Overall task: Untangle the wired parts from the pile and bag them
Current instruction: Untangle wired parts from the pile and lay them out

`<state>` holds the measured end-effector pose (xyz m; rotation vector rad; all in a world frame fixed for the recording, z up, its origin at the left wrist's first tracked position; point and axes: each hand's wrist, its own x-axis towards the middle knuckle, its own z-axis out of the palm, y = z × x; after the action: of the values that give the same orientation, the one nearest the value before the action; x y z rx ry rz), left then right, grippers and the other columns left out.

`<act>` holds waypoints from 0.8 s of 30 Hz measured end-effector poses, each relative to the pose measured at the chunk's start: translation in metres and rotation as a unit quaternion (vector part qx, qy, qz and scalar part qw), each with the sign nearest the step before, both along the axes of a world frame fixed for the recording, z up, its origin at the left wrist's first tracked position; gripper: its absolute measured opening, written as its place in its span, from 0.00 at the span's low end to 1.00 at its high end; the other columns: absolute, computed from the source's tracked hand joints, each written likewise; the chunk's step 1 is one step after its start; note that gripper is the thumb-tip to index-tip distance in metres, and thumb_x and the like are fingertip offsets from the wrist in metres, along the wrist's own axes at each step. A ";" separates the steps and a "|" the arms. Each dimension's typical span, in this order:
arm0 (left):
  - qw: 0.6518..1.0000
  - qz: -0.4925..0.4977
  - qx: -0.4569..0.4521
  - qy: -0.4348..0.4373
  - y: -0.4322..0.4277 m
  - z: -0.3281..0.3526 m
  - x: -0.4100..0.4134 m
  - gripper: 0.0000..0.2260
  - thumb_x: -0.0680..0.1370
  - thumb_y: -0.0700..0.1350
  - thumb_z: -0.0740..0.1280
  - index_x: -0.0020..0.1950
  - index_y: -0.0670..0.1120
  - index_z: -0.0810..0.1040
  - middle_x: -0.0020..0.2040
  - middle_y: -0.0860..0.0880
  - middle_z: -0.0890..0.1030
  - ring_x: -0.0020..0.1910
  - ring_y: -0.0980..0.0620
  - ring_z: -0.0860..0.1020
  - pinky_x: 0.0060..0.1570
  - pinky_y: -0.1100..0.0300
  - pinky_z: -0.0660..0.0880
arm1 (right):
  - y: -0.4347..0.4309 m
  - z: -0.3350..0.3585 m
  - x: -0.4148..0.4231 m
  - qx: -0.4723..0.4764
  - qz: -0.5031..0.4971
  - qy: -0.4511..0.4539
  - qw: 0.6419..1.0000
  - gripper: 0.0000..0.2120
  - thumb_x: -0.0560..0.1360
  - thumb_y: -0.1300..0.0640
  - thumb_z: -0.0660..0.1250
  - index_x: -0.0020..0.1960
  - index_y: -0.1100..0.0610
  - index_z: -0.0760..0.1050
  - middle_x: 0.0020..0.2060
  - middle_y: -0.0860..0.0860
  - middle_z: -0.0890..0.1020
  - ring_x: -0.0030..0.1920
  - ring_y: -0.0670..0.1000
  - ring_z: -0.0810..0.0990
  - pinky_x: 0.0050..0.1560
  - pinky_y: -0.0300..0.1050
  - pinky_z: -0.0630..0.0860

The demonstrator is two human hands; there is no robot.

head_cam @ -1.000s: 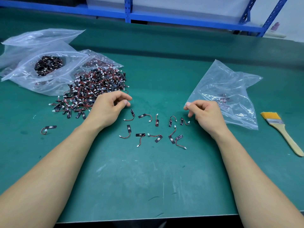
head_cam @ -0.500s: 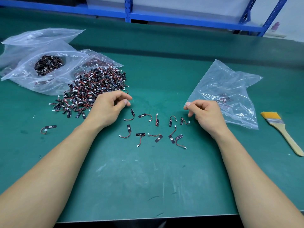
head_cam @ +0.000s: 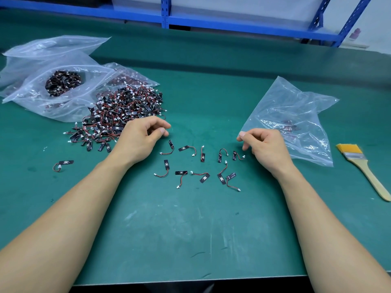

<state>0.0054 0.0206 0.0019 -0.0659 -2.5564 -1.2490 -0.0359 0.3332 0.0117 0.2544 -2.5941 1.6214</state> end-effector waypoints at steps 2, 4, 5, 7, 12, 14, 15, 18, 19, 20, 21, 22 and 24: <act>1.000 0.000 0.000 0.000 0.000 0.000 0.000 0.09 0.80 0.39 0.67 0.52 0.52 0.83 0.42 0.57 0.85 0.39 0.62 0.77 0.42 0.73 0.69 | 0.000 0.000 0.000 0.003 0.000 0.000 1.000 0.13 0.79 0.54 0.69 0.37 0.57 0.82 0.28 0.43 0.81 0.24 0.43 0.66 0.28 0.33 0.65; 1.000 0.000 0.000 0.000 0.000 0.001 0.001 0.08 0.80 0.39 0.67 0.52 0.51 0.83 0.42 0.57 0.85 0.38 0.63 0.77 0.42 0.73 0.69 | 0.000 -0.001 0.000 0.006 -0.001 -0.001 1.000 0.13 0.79 0.54 0.69 0.38 0.57 0.83 0.28 0.43 0.81 0.25 0.43 0.67 0.29 0.33 0.65; 1.000 0.001 0.000 -0.001 0.001 0.001 0.001 0.08 0.80 0.39 0.67 0.52 0.51 0.83 0.42 0.57 0.85 0.38 0.63 0.77 0.42 0.74 0.69 | 0.000 -0.001 0.000 0.004 -0.002 -0.001 1.000 0.13 0.79 0.54 0.69 0.38 0.57 0.82 0.28 0.43 0.81 0.25 0.42 0.67 0.29 0.33 0.65; 1.000 0.002 -0.002 -0.003 0.001 0.001 0.001 0.08 0.80 0.39 0.67 0.52 0.51 0.83 0.42 0.57 0.85 0.38 0.62 0.77 0.42 0.73 0.69 | 0.000 -0.001 -0.001 0.002 -0.002 -0.001 1.000 0.13 0.79 0.54 0.69 0.36 0.56 0.82 0.28 0.43 0.81 0.24 0.42 0.68 0.28 0.32 0.65; 1.000 0.003 -0.001 -0.005 0.002 0.002 0.002 0.08 0.80 0.39 0.67 0.52 0.50 0.83 0.42 0.56 0.85 0.40 0.59 0.78 0.42 0.73 0.69 | 0.000 -0.001 -0.001 0.004 -0.001 0.001 1.000 0.13 0.79 0.54 0.69 0.37 0.57 0.82 0.28 0.42 0.81 0.24 0.41 0.68 0.28 0.31 0.65; 1.000 0.004 -0.001 -0.006 0.002 0.002 0.002 0.08 0.80 0.39 0.67 0.52 0.50 0.83 0.42 0.57 0.85 0.41 0.59 0.79 0.42 0.74 0.69 | 0.000 -0.001 -0.001 0.004 -0.001 0.001 1.000 0.13 0.79 0.55 0.69 0.37 0.57 0.82 0.27 0.42 0.81 0.24 0.41 0.68 0.28 0.31 0.65; 1.000 0.004 -0.001 -0.006 0.002 0.002 0.002 0.08 0.80 0.39 0.67 0.53 0.50 0.83 0.42 0.57 0.85 0.41 0.59 0.79 0.42 0.74 0.69 | 0.000 -0.001 -0.001 0.005 -0.001 0.001 1.000 0.13 0.79 0.54 0.69 0.37 0.56 0.82 0.28 0.42 0.81 0.24 0.41 0.68 0.28 0.32 0.65; 1.000 0.004 -0.001 -0.007 0.002 0.002 0.002 0.08 0.80 0.39 0.67 0.53 0.49 0.83 0.42 0.56 0.85 0.39 0.59 0.78 0.42 0.74 0.69 | 0.000 -0.002 -0.001 0.007 0.000 0.002 1.000 0.13 0.78 0.54 0.69 0.36 0.55 0.82 0.28 0.43 0.81 0.24 0.42 0.68 0.28 0.33 0.66; 1.000 0.003 0.000 -0.007 0.002 0.002 0.002 0.08 0.80 0.39 0.67 0.53 0.49 0.83 0.42 0.56 0.85 0.39 0.60 0.78 0.41 0.74 0.69 | 0.001 -0.002 -0.001 0.007 0.000 0.002 1.000 0.13 0.78 0.54 0.69 0.37 0.56 0.82 0.28 0.43 0.81 0.24 0.42 0.68 0.28 0.32 0.65; 1.000 0.002 0.000 -0.006 0.002 0.002 0.002 0.08 0.80 0.39 0.67 0.52 0.50 0.83 0.42 0.56 0.85 0.39 0.60 0.77 0.41 0.74 0.69 | 0.001 -0.002 -0.001 0.007 0.000 0.003 1.000 0.13 0.79 0.54 0.69 0.37 0.56 0.82 0.27 0.43 0.81 0.24 0.42 0.68 0.28 0.32 0.65; 1.000 0.002 0.000 -0.005 0.002 0.002 0.002 0.08 0.80 0.39 0.67 0.52 0.50 0.83 0.42 0.57 0.85 0.39 0.61 0.77 0.41 0.74 0.69 | 0.001 -0.002 -0.002 0.008 0.000 0.004 1.000 0.13 0.79 0.54 0.69 0.38 0.57 0.82 0.27 0.43 0.81 0.24 0.41 0.68 0.28 0.32 0.65; 1.000 0.001 0.000 -0.004 0.002 0.002 0.002 0.08 0.80 0.39 0.67 0.52 0.50 0.83 0.42 0.57 0.85 0.39 0.60 0.77 0.41 0.74 0.69 | 0.001 -0.002 -0.002 0.009 0.000 0.005 1.000 0.13 0.79 0.54 0.69 0.38 0.57 0.83 0.27 0.42 0.81 0.24 0.41 0.68 0.28 0.32 0.65; 1.000 0.000 -0.003 -0.003 0.002 0.002 0.001 0.08 0.80 0.39 0.67 0.52 0.51 0.83 0.42 0.57 0.85 0.39 0.60 0.77 0.41 0.73 0.69 | 0.001 -0.002 -0.002 0.014 0.001 0.006 1.000 0.12 0.79 0.54 0.69 0.39 0.58 0.83 0.27 0.42 0.80 0.24 0.41 0.69 0.29 0.31 0.65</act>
<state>0.0067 0.0224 0.0038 -0.0646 -2.5644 -1.2441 -0.0378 0.3339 0.0097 0.2684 -2.6106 1.5803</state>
